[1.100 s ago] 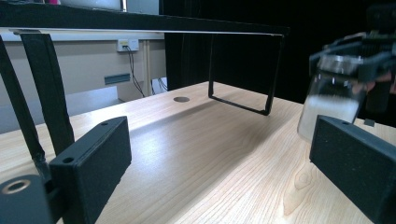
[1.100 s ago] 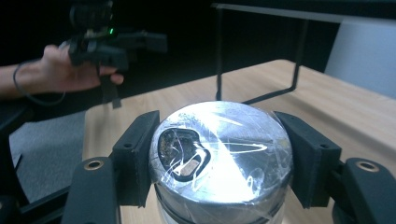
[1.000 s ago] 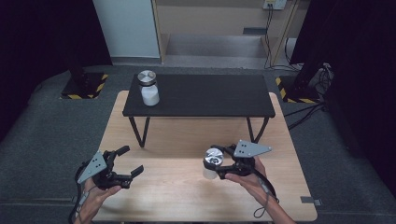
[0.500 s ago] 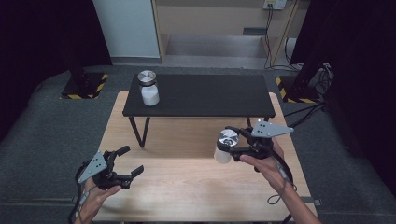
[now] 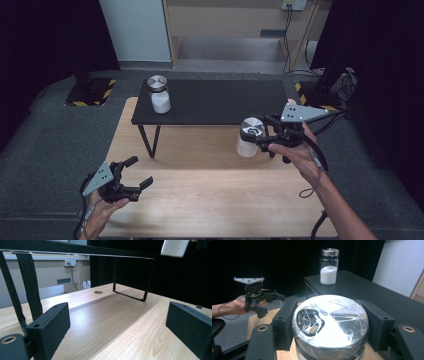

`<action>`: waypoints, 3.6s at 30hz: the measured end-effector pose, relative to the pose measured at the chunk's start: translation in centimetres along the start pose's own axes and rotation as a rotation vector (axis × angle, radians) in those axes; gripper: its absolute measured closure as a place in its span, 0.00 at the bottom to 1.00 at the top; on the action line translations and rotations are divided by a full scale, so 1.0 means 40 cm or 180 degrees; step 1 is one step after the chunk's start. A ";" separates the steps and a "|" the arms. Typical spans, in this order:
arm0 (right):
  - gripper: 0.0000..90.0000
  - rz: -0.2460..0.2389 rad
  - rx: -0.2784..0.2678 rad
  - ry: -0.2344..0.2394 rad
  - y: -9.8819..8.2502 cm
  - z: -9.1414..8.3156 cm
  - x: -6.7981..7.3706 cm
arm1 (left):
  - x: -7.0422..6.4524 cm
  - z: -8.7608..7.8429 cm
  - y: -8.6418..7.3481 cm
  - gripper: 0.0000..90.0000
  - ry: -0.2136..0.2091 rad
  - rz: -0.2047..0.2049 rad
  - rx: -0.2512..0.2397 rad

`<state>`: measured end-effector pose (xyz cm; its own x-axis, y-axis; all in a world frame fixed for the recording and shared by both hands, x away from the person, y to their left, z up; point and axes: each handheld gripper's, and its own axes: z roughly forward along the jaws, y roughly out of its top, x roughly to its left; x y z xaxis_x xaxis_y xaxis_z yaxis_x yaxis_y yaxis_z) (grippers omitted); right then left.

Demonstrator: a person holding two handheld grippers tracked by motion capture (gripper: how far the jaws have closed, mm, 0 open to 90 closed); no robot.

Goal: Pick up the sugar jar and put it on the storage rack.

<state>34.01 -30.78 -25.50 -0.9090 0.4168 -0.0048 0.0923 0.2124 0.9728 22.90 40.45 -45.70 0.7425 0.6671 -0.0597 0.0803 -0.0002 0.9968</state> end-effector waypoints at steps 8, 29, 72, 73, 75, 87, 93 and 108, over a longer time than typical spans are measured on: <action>0.39 -0.0055 0.0017 0.0035 0.055 0.015 -0.047 | 0.002 0.001 -0.002 0.05 0.0005 -0.0015 0.0031; 0.39 0.0095 -0.0062 -0.0464 0.125 0.043 -0.136 | 0.005 0.001 -0.005 0.05 0.0015 -0.0049 0.0052; 0.28 0.0526 -0.0191 -0.0967 0.022 0.100 -0.203 | 0.005 -0.002 -0.003 0.05 0.0011 -0.0027 0.0049; 0.24 0.0506 -0.0219 -0.1010 0.021 0.100 -0.197 | 0.005 -0.002 -0.002 0.05 0.0008 -0.0025 0.0044; 0.20 0.0468 -0.0215 -0.1034 0.024 0.095 -0.191 | 0.004 -0.003 -0.002 0.05 0.0010 -0.0015 0.0028; 0.14 0.0486 -0.0456 -0.1044 0.025 0.014 -0.167 | 0.001 0.000 0.001 0.05 -0.0008 -0.0005 0.0044; 0.14 0.0414 -0.0541 -0.0955 0.027 -0.028 -0.156 | 0.000 0.000 0.001 0.05 -0.0005 -0.0007 0.0036; 0.11 0.0132 -0.0629 -0.0563 0.020 -0.102 -0.117 | -0.002 0.000 0.004 0.05 -0.0020 0.0004 0.0032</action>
<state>36.68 -36.17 -23.74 -0.8193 0.5733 0.0124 0.0309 0.0225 0.9993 22.87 40.39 -45.54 0.7467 0.6625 -0.0589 0.0860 -0.0084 0.9963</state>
